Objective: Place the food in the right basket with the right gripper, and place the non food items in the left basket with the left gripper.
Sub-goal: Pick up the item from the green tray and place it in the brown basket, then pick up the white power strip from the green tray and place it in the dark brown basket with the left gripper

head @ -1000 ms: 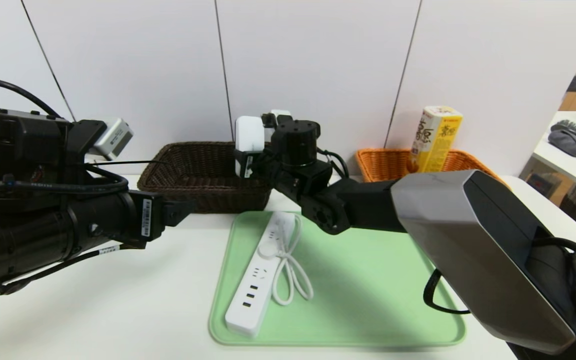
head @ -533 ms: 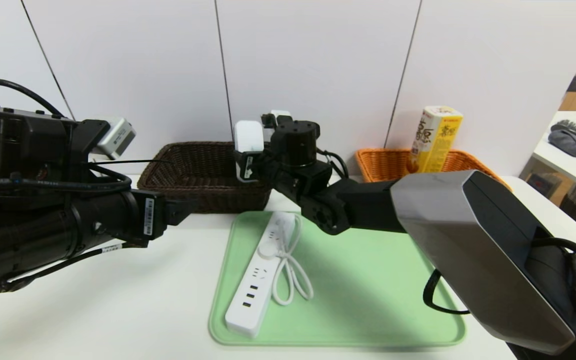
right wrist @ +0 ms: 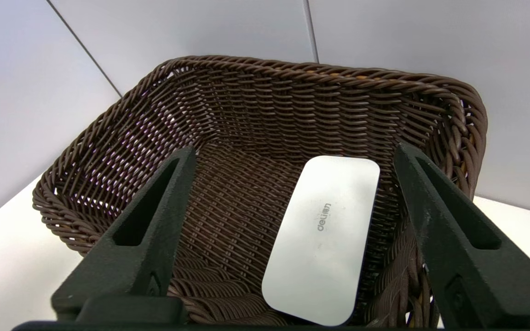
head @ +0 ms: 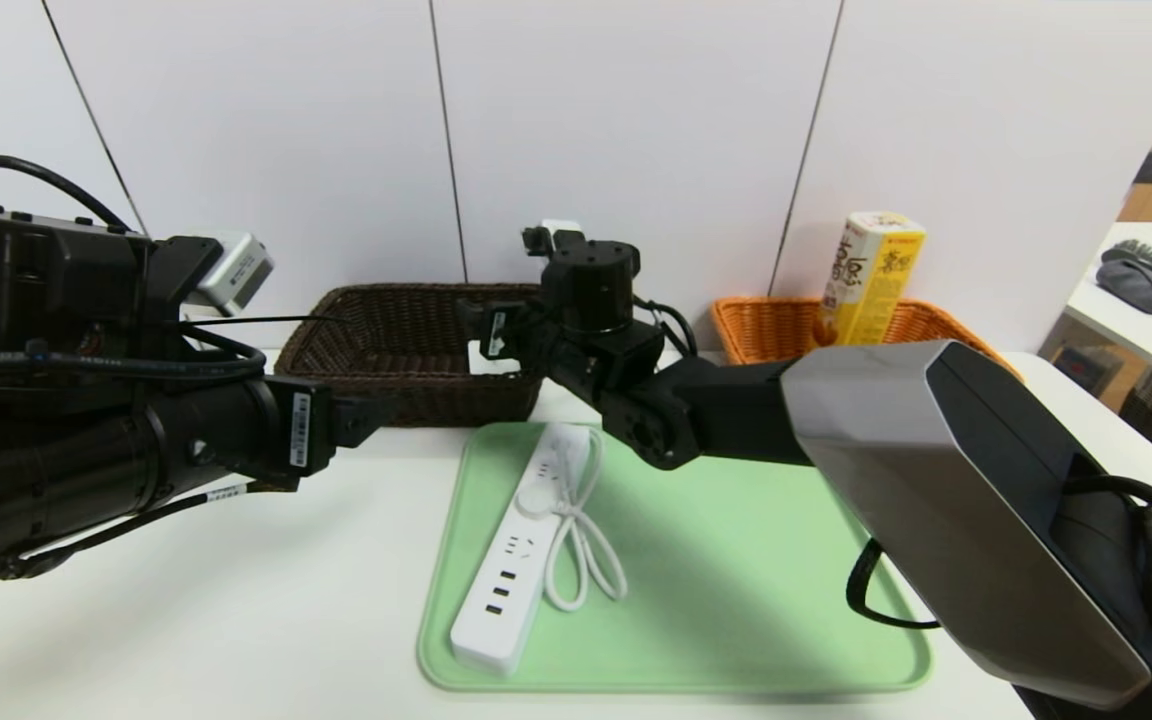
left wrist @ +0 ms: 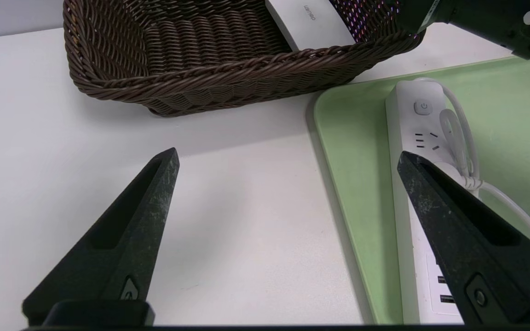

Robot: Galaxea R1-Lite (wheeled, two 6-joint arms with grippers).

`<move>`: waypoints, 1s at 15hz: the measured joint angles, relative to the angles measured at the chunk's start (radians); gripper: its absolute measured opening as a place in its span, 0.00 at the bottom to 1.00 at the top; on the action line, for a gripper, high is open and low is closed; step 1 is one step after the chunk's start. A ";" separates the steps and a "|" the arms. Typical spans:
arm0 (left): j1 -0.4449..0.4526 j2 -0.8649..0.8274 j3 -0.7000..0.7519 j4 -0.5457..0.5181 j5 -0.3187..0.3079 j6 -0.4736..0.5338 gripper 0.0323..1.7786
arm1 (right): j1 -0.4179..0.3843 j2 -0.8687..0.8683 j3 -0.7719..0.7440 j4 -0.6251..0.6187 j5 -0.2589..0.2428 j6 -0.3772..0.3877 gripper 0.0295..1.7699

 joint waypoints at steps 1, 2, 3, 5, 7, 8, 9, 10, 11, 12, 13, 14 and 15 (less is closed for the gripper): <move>0.000 0.001 0.000 0.000 0.000 0.000 0.95 | 0.000 -0.002 0.000 0.002 -0.003 -0.003 0.85; 0.000 0.002 -0.004 0.000 0.000 0.000 0.95 | 0.000 -0.007 0.000 0.006 -0.007 -0.012 0.87; 0.000 0.004 -0.010 0.001 0.000 0.000 0.95 | 0.000 -0.018 0.000 0.013 -0.014 -0.029 0.88; -0.001 0.010 -0.036 0.006 -0.001 0.002 0.95 | 0.000 -0.050 0.001 0.026 -0.053 -0.077 0.90; -0.010 0.018 -0.077 0.018 -0.001 0.005 0.95 | -0.003 -0.097 0.001 0.048 -0.092 -0.137 0.91; -0.018 0.023 -0.100 0.031 -0.001 0.005 0.95 | -0.008 -0.127 0.001 0.066 -0.099 -0.165 0.92; -0.029 0.030 -0.122 0.040 0.000 0.005 0.95 | -0.014 -0.164 0.001 0.096 -0.102 -0.185 0.93; -0.039 0.035 -0.137 0.043 0.000 0.004 0.95 | -0.019 -0.207 0.001 0.140 -0.104 -0.203 0.93; -0.046 0.041 -0.146 0.044 0.000 0.005 0.95 | -0.024 -0.246 0.001 0.189 -0.103 -0.216 0.93; -0.054 0.044 -0.150 0.044 0.000 0.005 0.95 | -0.029 -0.292 0.001 0.254 -0.103 -0.230 0.94; -0.065 0.046 -0.152 0.044 0.001 0.005 0.95 | -0.034 -0.340 0.001 0.324 -0.102 -0.245 0.94; -0.077 0.046 -0.152 0.045 0.001 0.005 0.95 | -0.039 -0.392 0.001 0.404 -0.102 -0.259 0.94; -0.084 0.047 -0.152 0.044 0.001 0.006 0.95 | -0.043 -0.449 0.001 0.504 -0.103 -0.274 0.95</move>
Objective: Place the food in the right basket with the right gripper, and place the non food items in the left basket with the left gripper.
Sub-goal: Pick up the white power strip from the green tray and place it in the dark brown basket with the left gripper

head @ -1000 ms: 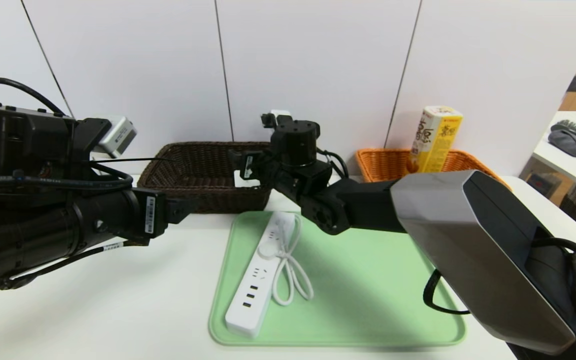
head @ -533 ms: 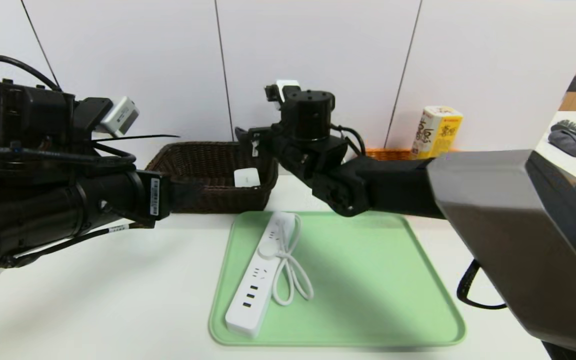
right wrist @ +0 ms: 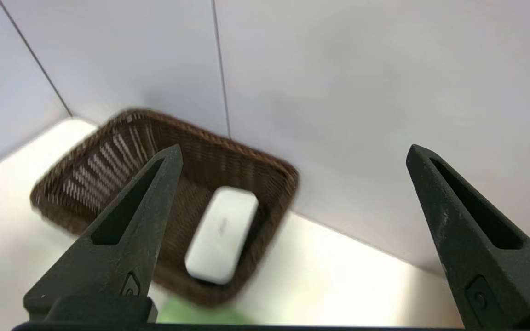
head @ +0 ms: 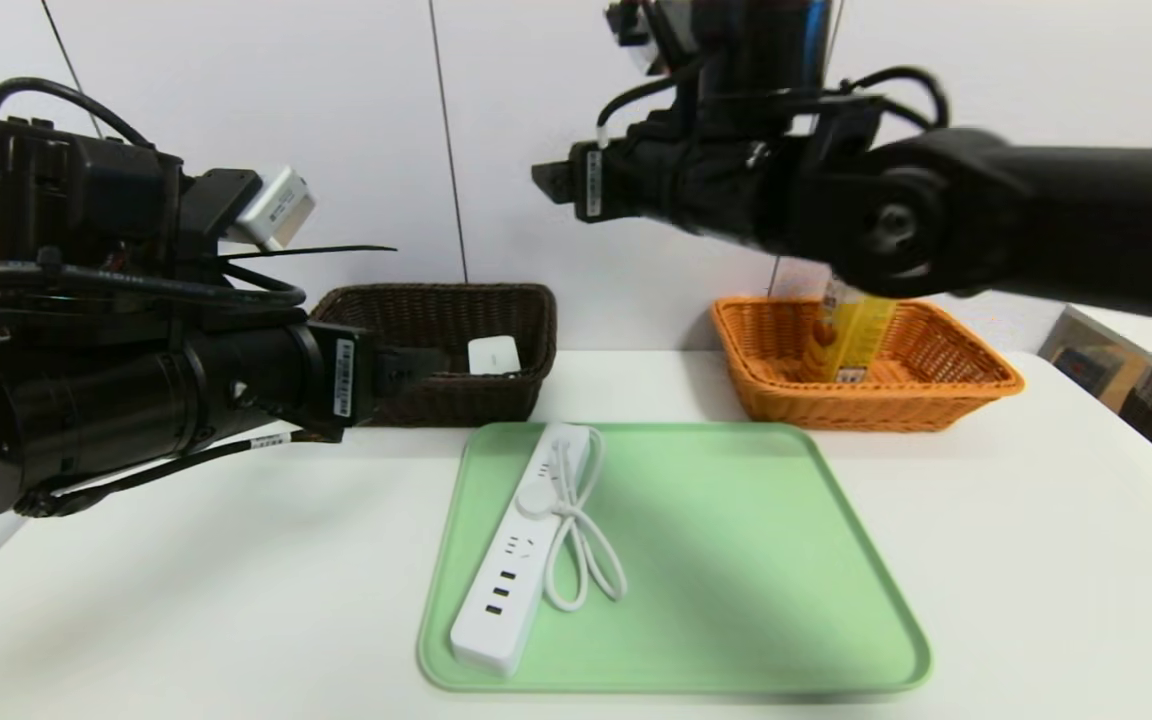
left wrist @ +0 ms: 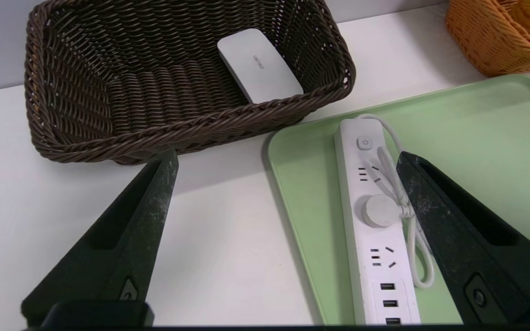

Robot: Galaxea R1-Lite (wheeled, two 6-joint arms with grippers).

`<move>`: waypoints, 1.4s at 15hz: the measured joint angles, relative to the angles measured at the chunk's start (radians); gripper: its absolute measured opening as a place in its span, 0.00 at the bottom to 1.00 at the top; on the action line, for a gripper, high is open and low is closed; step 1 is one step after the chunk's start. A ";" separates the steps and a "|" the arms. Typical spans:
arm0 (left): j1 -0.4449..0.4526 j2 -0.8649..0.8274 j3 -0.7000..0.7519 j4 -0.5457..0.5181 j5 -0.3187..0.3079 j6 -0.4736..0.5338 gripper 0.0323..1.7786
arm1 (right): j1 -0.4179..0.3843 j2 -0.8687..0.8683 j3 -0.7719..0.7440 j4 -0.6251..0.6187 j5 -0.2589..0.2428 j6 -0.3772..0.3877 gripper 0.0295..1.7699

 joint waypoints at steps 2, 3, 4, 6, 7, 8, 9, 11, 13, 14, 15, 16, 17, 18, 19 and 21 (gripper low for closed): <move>-0.019 0.002 -0.001 0.000 0.000 0.002 0.95 | -0.006 -0.103 0.000 0.201 0.000 -0.018 0.95; -0.026 0.004 -0.002 0.000 0.000 0.003 0.95 | -0.014 -0.154 0.000 0.309 0.002 -0.021 0.95; -0.037 0.006 -0.004 -0.001 0.000 0.002 0.95 | -0.033 -0.195 0.000 0.402 0.002 -0.023 0.96; -0.056 0.010 -0.005 0.000 0.000 0.002 0.95 | -0.099 -0.261 0.001 0.564 0.000 -0.019 0.96; -0.062 0.013 -0.005 0.000 0.000 0.002 0.95 | -0.133 -0.287 0.001 0.621 0.001 -0.013 0.96; -0.067 0.016 -0.004 0.000 0.000 0.003 0.95 | -0.166 -0.311 0.001 0.664 0.005 -0.001 0.96; -0.073 0.020 -0.004 0.000 0.000 0.003 0.95 | -0.211 -0.335 0.001 0.696 0.008 0.015 0.96; -0.079 0.029 -0.003 -0.001 -0.001 0.002 0.95 | -0.295 -0.363 0.003 0.750 0.005 0.022 0.96; -0.089 0.044 -0.003 -0.007 -0.001 0.001 0.95 | -0.369 -0.386 0.037 0.806 -0.007 0.018 0.96; -0.095 0.052 -0.003 -0.009 -0.001 0.000 0.95 | -0.398 -0.398 0.062 0.816 -0.007 0.019 0.96; -0.098 0.060 -0.004 -0.010 -0.001 0.000 0.95 | -0.421 -0.410 0.084 0.821 -0.004 0.020 0.96; -0.104 0.069 -0.006 -0.011 -0.001 0.000 0.95 | -0.439 -0.420 0.102 0.824 -0.002 0.019 0.96; -0.111 0.079 -0.015 -0.011 -0.001 -0.001 0.95 | -0.451 -0.430 0.123 0.825 -0.001 0.017 0.96; -0.116 0.087 -0.025 -0.010 -0.001 -0.001 0.95 | -0.462 -0.437 0.144 0.826 -0.001 0.016 0.96; -0.119 0.094 -0.037 -0.005 0.000 -0.001 0.95 | -0.473 -0.443 0.158 0.826 0.002 0.016 0.96; -0.129 0.107 -0.065 0.013 0.000 0.000 0.95 | -0.493 -0.452 0.192 0.828 0.006 0.020 0.96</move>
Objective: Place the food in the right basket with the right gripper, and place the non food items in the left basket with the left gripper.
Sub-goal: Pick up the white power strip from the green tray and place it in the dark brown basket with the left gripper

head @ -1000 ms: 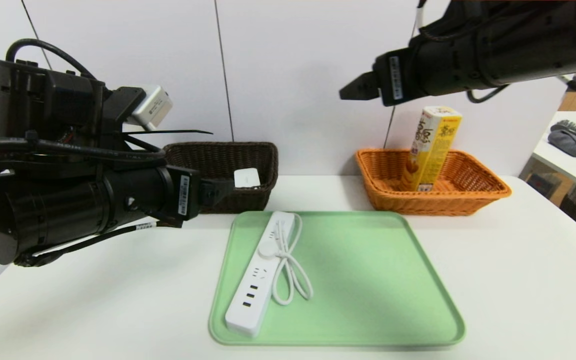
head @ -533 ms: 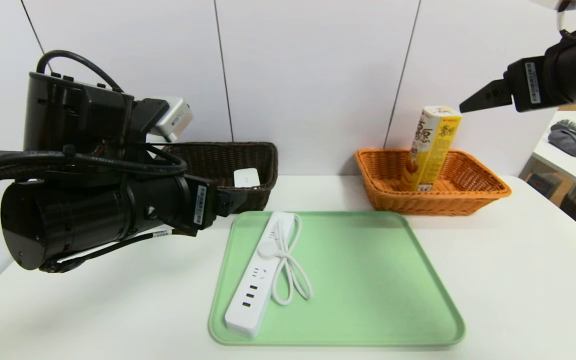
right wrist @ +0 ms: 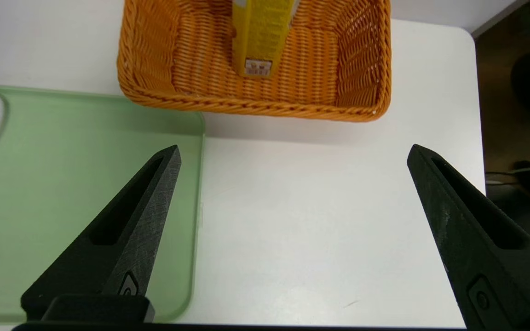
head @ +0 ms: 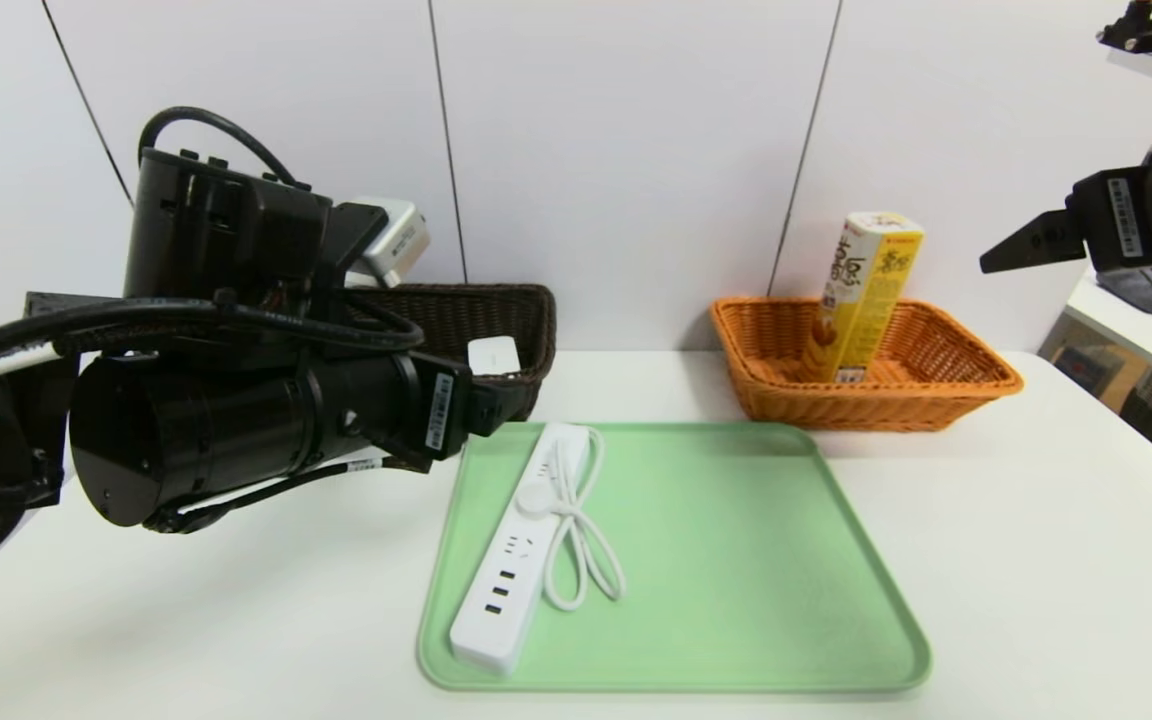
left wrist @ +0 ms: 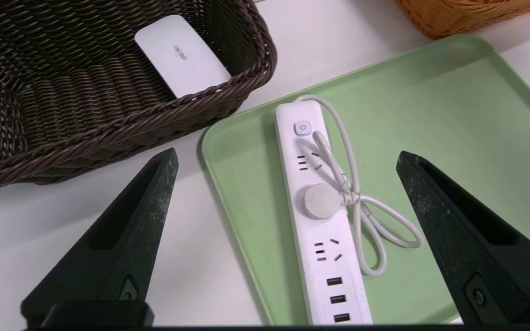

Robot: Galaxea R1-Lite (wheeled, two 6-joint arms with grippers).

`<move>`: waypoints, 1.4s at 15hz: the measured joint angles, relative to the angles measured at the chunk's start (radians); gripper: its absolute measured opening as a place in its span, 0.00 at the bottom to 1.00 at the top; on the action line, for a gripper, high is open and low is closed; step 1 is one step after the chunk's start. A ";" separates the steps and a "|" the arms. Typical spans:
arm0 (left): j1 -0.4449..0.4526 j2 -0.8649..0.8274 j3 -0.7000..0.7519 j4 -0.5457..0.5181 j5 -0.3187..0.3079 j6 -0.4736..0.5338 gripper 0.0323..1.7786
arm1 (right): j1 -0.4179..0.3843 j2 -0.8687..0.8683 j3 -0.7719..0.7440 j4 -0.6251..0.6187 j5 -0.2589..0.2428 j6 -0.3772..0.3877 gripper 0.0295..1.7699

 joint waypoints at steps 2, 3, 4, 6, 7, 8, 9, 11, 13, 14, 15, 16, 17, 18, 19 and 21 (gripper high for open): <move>-0.010 0.010 -0.057 0.072 -0.004 0.000 0.95 | -0.015 -0.012 0.049 0.001 0.000 0.007 0.96; -0.020 0.015 -0.089 0.123 -0.008 0.001 0.95 | -0.019 -0.019 0.071 0.001 0.000 0.027 0.96; -0.034 0.023 -0.121 0.177 -0.011 0.003 0.95 | -0.023 -0.025 0.087 0.001 0.001 0.047 0.96; -0.060 0.052 -0.192 0.273 -0.011 0.002 0.95 | -0.025 -0.039 0.123 0.001 0.001 0.076 0.96; -0.072 0.074 -0.231 0.309 -0.011 -0.001 0.95 | -0.022 -0.047 0.140 0.000 0.001 0.093 0.96; -0.081 0.096 -0.265 0.326 -0.011 -0.005 0.95 | -0.019 -0.054 0.151 0.000 0.001 0.111 0.96; -0.089 0.125 -0.301 0.338 -0.011 -0.013 0.95 | -0.016 -0.063 0.160 0.000 0.001 0.129 0.96; -0.097 0.181 -0.369 0.372 -0.011 -0.049 0.95 | -0.015 -0.075 0.175 -0.001 0.000 0.148 0.96; -0.117 0.232 -0.461 0.430 -0.012 -0.121 0.95 | -0.012 -0.081 0.193 -0.003 0.001 0.189 0.96; -0.134 0.255 -0.513 0.473 -0.016 -0.173 0.95 | -0.011 -0.082 0.204 -0.005 0.001 0.199 0.96; -0.150 0.278 -0.566 0.533 -0.026 -0.231 0.95 | -0.010 -0.083 0.216 -0.005 0.001 0.210 0.96; -0.160 0.299 -0.610 0.589 -0.040 -0.282 0.95 | -0.014 -0.084 0.223 -0.006 0.001 0.218 0.96; -0.166 0.316 -0.649 0.641 -0.049 -0.325 0.95 | -0.020 -0.084 0.228 -0.007 0.002 0.221 0.96; -0.172 0.334 -0.682 0.690 -0.051 -0.365 0.95 | -0.028 -0.084 0.231 -0.007 0.005 0.221 0.96; -0.180 0.348 -0.705 0.725 -0.053 -0.397 0.95 | -0.034 -0.083 0.234 -0.007 0.011 0.222 0.96; -0.198 0.369 -0.730 0.763 -0.058 -0.459 0.95 | -0.039 -0.078 0.241 -0.012 0.016 0.222 0.96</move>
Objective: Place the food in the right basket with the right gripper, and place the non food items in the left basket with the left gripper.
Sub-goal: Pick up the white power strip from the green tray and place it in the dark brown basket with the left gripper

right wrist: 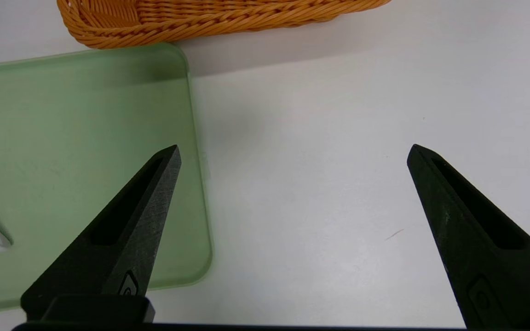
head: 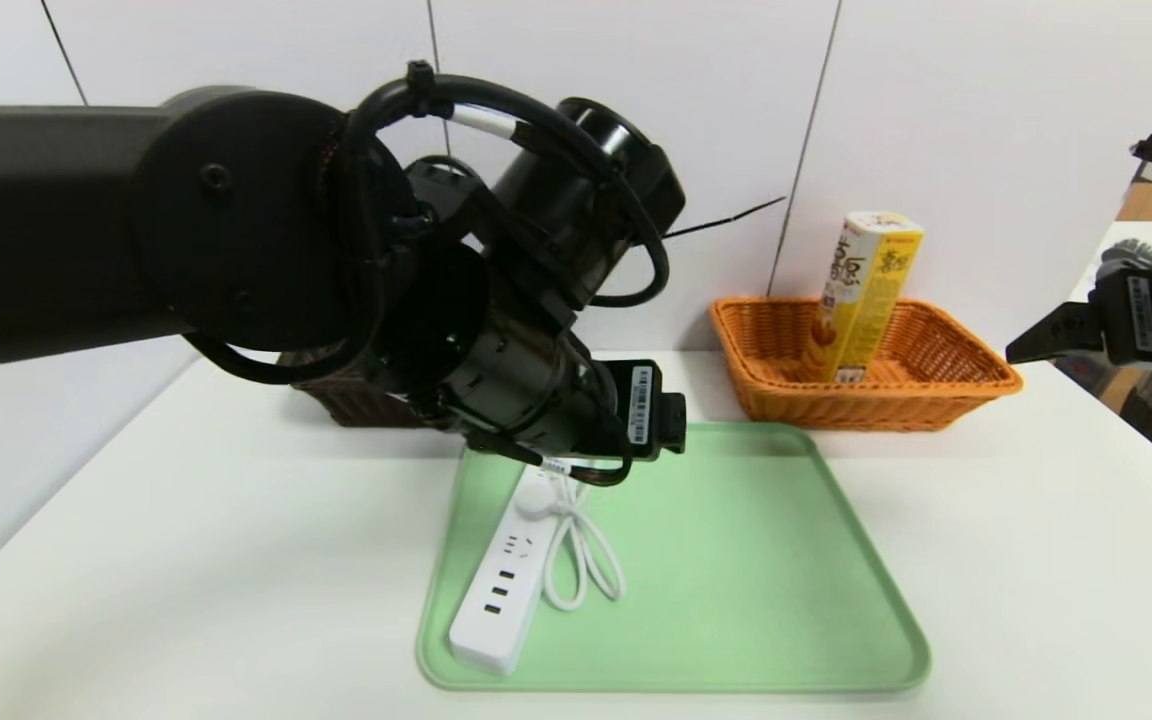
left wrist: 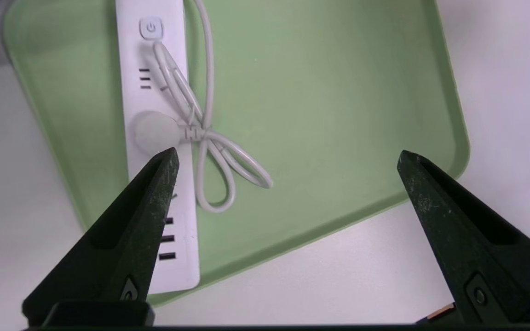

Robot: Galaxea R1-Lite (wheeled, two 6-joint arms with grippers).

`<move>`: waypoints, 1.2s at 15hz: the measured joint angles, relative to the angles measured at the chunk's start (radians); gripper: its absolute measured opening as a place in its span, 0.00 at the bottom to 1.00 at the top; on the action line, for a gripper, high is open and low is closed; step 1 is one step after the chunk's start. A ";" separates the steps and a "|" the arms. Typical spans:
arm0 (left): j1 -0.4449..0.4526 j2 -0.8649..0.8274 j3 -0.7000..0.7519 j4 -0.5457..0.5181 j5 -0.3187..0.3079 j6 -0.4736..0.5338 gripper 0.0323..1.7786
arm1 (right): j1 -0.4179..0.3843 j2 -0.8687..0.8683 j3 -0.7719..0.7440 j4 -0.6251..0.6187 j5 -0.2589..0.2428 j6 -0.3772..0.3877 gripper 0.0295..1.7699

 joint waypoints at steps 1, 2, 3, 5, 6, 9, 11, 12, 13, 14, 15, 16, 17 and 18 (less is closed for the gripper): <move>-0.007 0.006 -0.005 0.013 -0.004 -0.029 0.95 | 0.000 0.002 0.004 -0.001 0.001 0.000 0.96; -0.013 0.013 -0.010 0.017 -0.007 -0.061 0.95 | 0.000 0.004 0.009 -0.001 0.008 0.000 0.96; -0.018 0.022 -0.020 0.019 -0.008 -0.101 0.95 | 0.000 0.007 0.012 -0.001 0.017 0.004 0.96; -0.023 0.041 -0.042 0.039 -0.020 -0.184 0.95 | 0.000 0.010 0.023 -0.001 0.020 0.017 0.96; -0.024 0.050 -0.049 0.056 -0.029 -0.216 0.95 | 0.000 0.011 0.028 -0.002 0.020 0.024 0.96; -0.024 0.076 -0.055 0.088 -0.029 -0.246 0.95 | -0.001 0.013 0.039 -0.004 0.020 0.033 0.96; -0.023 0.091 -0.056 0.120 -0.023 -0.243 0.95 | -0.003 0.016 0.042 -0.004 0.020 0.034 0.96; -0.023 0.100 -0.056 0.122 -0.019 -0.242 0.95 | -0.006 0.017 0.042 -0.004 0.020 0.034 0.96; -0.023 0.109 -0.056 0.123 -0.017 -0.242 0.95 | -0.009 0.020 0.042 -0.004 0.020 0.034 0.96; -0.023 0.117 -0.056 0.123 -0.016 -0.245 0.95 | -0.012 0.021 0.043 -0.005 0.020 0.033 0.96; -0.023 0.124 -0.057 0.119 -0.018 -0.247 0.95 | -0.016 0.023 0.043 -0.005 0.020 0.032 0.96; -0.023 0.129 -0.057 0.117 -0.019 -0.248 0.95 | -0.020 0.024 0.043 -0.005 0.020 0.032 0.96; -0.023 0.136 -0.058 0.117 -0.019 -0.250 0.95 | -0.025 0.026 0.043 -0.005 0.020 0.032 0.96; -0.023 0.144 -0.058 0.117 -0.019 -0.255 0.95 | -0.029 0.028 0.043 -0.006 0.019 0.032 0.96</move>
